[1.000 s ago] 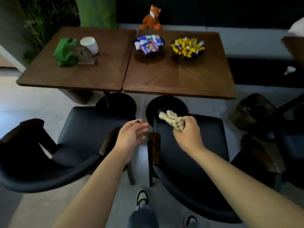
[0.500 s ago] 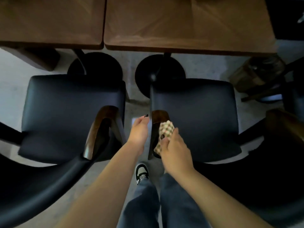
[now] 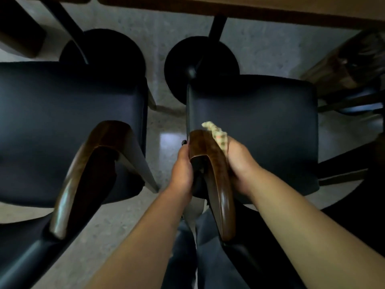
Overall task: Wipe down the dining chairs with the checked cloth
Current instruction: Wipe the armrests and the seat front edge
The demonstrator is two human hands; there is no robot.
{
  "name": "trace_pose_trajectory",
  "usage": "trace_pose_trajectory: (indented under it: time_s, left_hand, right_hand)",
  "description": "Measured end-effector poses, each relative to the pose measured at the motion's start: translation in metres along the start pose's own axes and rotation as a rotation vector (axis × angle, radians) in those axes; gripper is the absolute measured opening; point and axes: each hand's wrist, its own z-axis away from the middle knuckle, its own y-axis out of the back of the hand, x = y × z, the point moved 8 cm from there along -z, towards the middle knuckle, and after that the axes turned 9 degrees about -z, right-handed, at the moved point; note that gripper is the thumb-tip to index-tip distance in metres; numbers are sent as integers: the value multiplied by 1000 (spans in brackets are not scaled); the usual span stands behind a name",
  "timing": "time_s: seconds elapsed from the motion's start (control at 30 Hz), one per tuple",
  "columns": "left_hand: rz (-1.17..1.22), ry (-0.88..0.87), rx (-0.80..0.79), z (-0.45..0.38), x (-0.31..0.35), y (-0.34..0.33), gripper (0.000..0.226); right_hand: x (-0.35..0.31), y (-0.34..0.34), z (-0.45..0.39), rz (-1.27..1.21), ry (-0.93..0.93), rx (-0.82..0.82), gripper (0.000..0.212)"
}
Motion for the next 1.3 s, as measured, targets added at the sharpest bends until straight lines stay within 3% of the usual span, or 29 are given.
trace_pose_trajectory:
  time_s: [0.2, 0.27, 0.37, 0.43, 0.57, 0.63, 0.73, 0.77, 0.83, 0.93, 1.0, 1.07, 1.17, 1.3]
  left_hand:
    - [28, 70, -31, 1, -2, -5, 46]
    - [50, 116, -39, 3, -3, -6, 53]
    - [45, 144, -46, 6, -2, -4, 54]
    - [64, 103, -31, 7, 2, 1, 43]
    - [190, 95, 43, 7, -2, 17, 34]
    - [270, 112, 75, 10, -2, 24, 44]
    - [282, 105, 70, 7, -4, 28, 47]
    - [274, 96, 68, 6, -5, 28, 46]
    - [252, 57, 52, 6, -3, 27, 47]
    - [179, 7, -10, 13, 0, 19, 35]
    - [62, -29, -39, 18, 3, 13, 31]
    - [-23, -89, -51, 21, 7, 10, 31]
    - [-49, -114, -49, 26, 7, 15, 29]
    - [-11, -87, -38, 35, 5, 16, 29]
  right_hand:
    - [18, 9, 96, 411, 102, -134, 43]
    - [18, 4, 109, 587, 115, -66, 55]
    - [-3, -15, 92, 877, 323, 77, 62]
    - [-23, -29, 58, 1063, 418, 99, 57]
    - [-54, -52, -13, 1310, 327, -20, 30]
    - [-57, -55, -16, 1301, 330, -99, 30]
    - [-51, -48, 20, 1150, 532, -186, 29]
    - [-46, -43, 36, 1073, 607, -184, 34]
    - [-37, -23, 49, 853, 610, -20, 38]
    - [-13, 9, 20, 361, 207, 225, 32]
    - [5, 11, 9, 128, -49, 222, 35]
    - [17, 19, 3, 136, -114, 178, 39]
    - [26, 32, 26, 265, -71, 170, 38]
    - [17, 40, 89, 491, 194, 179, 37]
